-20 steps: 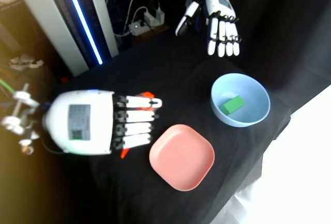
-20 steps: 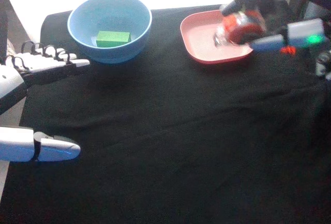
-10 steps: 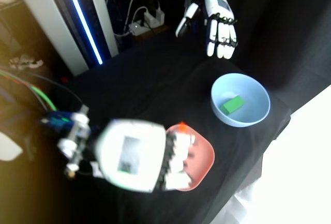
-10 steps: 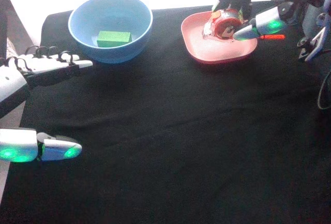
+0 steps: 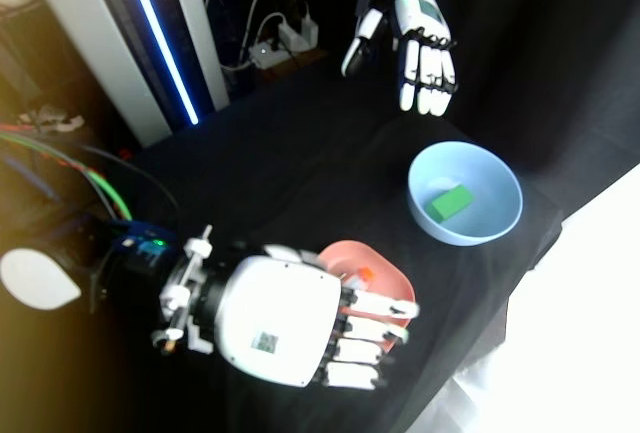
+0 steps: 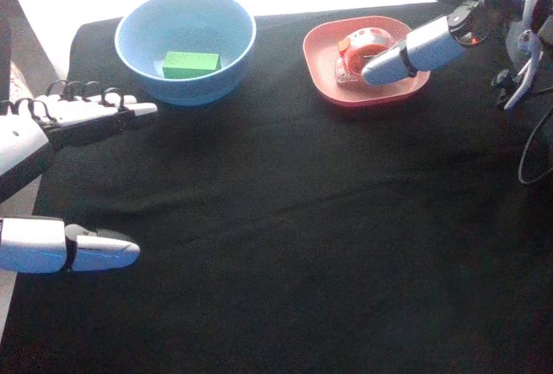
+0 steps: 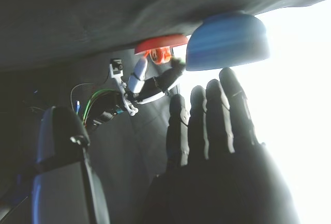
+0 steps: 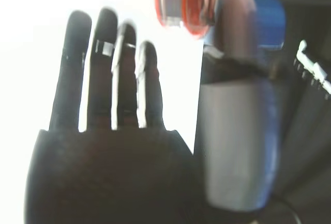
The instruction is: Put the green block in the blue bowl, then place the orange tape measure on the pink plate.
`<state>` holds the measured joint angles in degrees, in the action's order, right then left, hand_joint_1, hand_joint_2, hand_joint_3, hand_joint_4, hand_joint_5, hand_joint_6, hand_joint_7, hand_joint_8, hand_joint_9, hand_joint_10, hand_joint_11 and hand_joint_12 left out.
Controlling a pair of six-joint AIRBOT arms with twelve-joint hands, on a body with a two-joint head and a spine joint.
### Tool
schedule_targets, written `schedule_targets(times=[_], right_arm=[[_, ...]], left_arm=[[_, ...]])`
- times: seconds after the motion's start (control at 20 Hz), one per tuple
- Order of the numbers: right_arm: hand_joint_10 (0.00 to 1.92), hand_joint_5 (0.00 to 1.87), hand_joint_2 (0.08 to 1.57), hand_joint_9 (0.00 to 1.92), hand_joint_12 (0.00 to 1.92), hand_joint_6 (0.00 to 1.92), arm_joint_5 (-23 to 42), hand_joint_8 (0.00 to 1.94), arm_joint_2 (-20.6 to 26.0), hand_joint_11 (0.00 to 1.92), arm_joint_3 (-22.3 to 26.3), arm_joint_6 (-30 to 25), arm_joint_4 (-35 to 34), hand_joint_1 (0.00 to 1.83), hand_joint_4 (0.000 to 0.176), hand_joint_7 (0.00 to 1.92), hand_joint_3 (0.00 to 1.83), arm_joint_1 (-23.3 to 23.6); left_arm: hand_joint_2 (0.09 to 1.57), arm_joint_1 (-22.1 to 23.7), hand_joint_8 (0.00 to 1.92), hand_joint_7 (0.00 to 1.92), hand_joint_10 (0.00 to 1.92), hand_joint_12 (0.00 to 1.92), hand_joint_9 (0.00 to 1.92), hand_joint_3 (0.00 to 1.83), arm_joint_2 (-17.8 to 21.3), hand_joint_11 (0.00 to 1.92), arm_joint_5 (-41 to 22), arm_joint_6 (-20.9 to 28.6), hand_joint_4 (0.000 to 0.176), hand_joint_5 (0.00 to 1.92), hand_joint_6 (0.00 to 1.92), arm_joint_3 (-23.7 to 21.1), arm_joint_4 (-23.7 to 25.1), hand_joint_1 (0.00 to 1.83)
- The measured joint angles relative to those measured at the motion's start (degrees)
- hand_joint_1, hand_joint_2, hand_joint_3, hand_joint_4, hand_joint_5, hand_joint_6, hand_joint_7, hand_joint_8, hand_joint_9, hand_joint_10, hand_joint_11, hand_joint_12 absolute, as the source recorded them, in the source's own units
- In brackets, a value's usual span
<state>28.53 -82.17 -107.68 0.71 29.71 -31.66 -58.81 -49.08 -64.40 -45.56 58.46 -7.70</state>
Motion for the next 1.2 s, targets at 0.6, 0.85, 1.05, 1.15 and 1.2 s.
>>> schedule_targets(times=[0.6, 0.85, 1.05, 1.15, 1.2], right_arm=[[0.0, 0.0, 0.76, 0.0, 0.0, 0.0, 30.8, 0.0, 18.9, 0.0, 25.4, 1.1, -23.0, 0.68, 0.176, 0.0, 0.0, -17.5], [0.0, 0.0, 0.77, 0.0, 0.0, 0.0, 47.9, 0.0, 22.1, 0.0, 31.6, 1.1, -35.7, 0.79, 0.176, 0.0, 0.0, -27.1], [0.0, 0.0, 0.76, 0.0, 0.0, 0.0, 57.6, 0.0, 24.1, 0.0, 35.7, 2.1, -40.0, 0.69, 0.176, 0.0, 0.0, -32.3], [0.0, 0.0, 0.93, 0.0, 0.0, 0.0, 60.7, 0.0, 24.2, 0.0, 37.0, 2.5, -40.7, 0.63, 0.176, 0.0, 0.02, -32.9], [0.0, 0.0, 0.95, 0.0, 0.0, 0.0, 62.0, 0.0, 24.2, 0.0, 37.0, 2.5, -40.7, 0.66, 0.176, 0.0, 0.01, -32.9]], left_arm=[[0.88, -9.7, 0.0, 0.12, 0.0, 0.17, 0.06, 0.0, 1.4, 0.0, -15.5, 1.7, 0.067, 0.18, 0.0, -3.6, -8.1, 0.79], [0.94, -12.4, 0.0, 0.02, 0.0, 0.28, 0.08, 0.0, 1.7, 0.0, -24.3, 1.7, 0.108, 0.02, 0.0, -5.6, -10.0, 0.58], [0.99, -12.9, 0.01, 0.11, 0.0, 0.65, 0.17, 0.0, 1.7, 0.02, -27.3, 1.8, 0.072, 0.08, 0.0, -6.3, -8.6, 0.37], [1.14, -12.6, 0.0, 0.13, 0.0, 0.64, 0.17, 0.02, 1.7, 0.0, -27.3, 1.9, 0.012, 0.1, 0.0, -6.3, -8.7, 0.25], [1.21, -12.3, 0.0, 0.1, 0.0, 0.48, 0.14, 0.02, 1.7, 0.0, -27.2, 2.0, 0.0, 0.06, 0.0, -6.3, -8.8, 0.17]])
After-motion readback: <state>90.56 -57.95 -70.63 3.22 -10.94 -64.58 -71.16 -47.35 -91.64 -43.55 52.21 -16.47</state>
